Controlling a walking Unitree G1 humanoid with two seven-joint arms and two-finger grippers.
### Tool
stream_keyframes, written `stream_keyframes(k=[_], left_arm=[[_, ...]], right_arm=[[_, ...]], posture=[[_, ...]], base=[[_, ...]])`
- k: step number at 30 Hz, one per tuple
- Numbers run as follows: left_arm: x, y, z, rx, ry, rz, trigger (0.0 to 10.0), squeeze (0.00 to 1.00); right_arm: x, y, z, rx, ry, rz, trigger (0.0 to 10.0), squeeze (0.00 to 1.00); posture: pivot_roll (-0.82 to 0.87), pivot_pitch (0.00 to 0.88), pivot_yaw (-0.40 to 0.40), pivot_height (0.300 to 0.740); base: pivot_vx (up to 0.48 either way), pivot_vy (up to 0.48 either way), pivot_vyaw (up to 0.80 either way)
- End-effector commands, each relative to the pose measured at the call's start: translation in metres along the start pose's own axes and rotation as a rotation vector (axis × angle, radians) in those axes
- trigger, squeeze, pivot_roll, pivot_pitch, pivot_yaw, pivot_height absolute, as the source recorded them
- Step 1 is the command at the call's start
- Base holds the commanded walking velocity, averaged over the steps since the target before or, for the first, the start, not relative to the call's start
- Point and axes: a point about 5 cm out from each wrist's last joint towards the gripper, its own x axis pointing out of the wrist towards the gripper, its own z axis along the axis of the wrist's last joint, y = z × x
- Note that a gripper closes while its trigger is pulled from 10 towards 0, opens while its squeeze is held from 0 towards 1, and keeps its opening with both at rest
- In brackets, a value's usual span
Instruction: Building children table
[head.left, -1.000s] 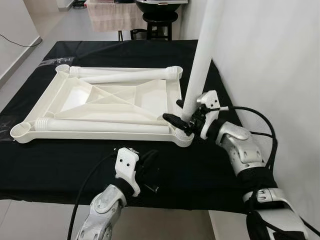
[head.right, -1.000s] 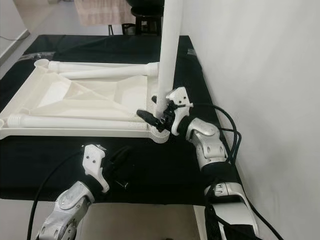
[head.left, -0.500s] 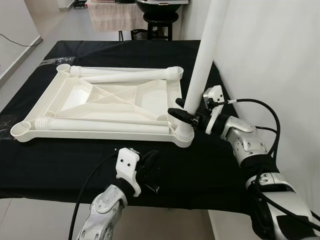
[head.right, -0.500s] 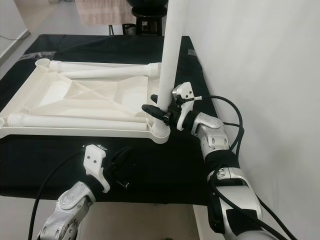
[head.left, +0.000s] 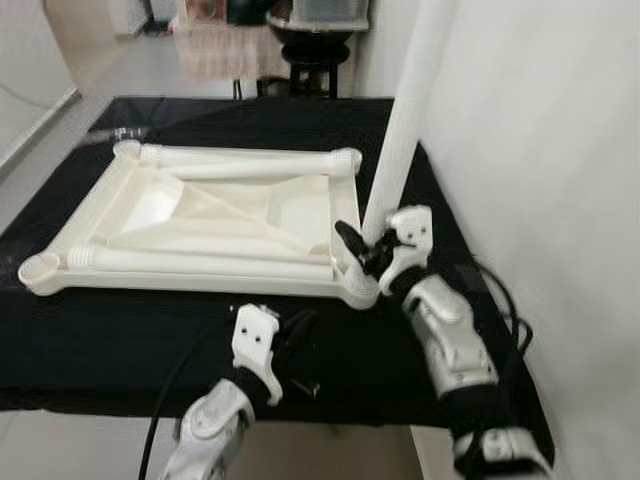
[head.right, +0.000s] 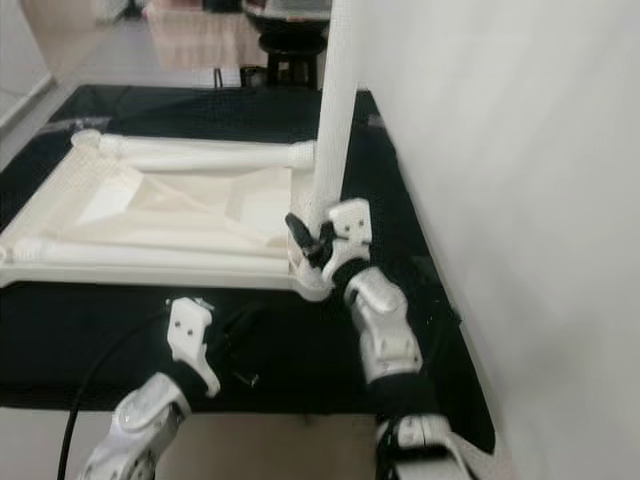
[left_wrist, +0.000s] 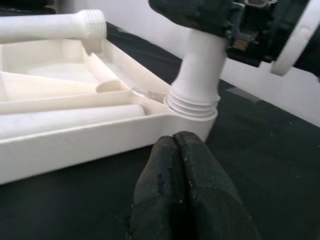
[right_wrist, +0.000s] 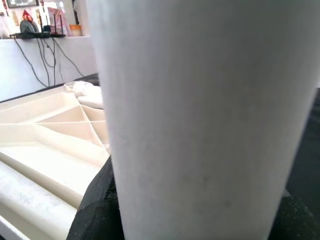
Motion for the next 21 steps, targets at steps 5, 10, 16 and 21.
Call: stream_keyframes(k=[5,10,16,21], left_arm=[[0.001,0.001,0.0,-0.002,0.0,-0.01,10.0,0.0],[0.003,0.002,0.0,0.0,-0.001,-0.008,10.0,0.0],[0.003,0.001,0.0,0.0,0.0,-0.007,10.0,0.0],[0.003,0.001,0.0,-0.005,0.002,-0.01,10.0,0.0]], right_arm=[[-0.006,0.003,-0.043,0.116,0.184,0.017,0.0,0.0],[-0.003,0.004,-0.031,0.171,0.157,0.076,10.0,1.0],[0.005,-0.002,-0.001,0.132,0.089,0.23,10.0,0.0],[0.013,-0.019,0.013,0.08,0.088,0.371,10.0,0.0]], posture=[[0.04,0.085,-0.034,0.74],[0.05,0.084,-0.04,0.74],[0.06,0.083,-0.035,0.74],[0.06,0.079,-0.034,0.74]], base=[[0.0,0.0,0.0],[0.0,0.0,0.0],[0.0,0.0,0.0],[0.0,0.0,0.0]])
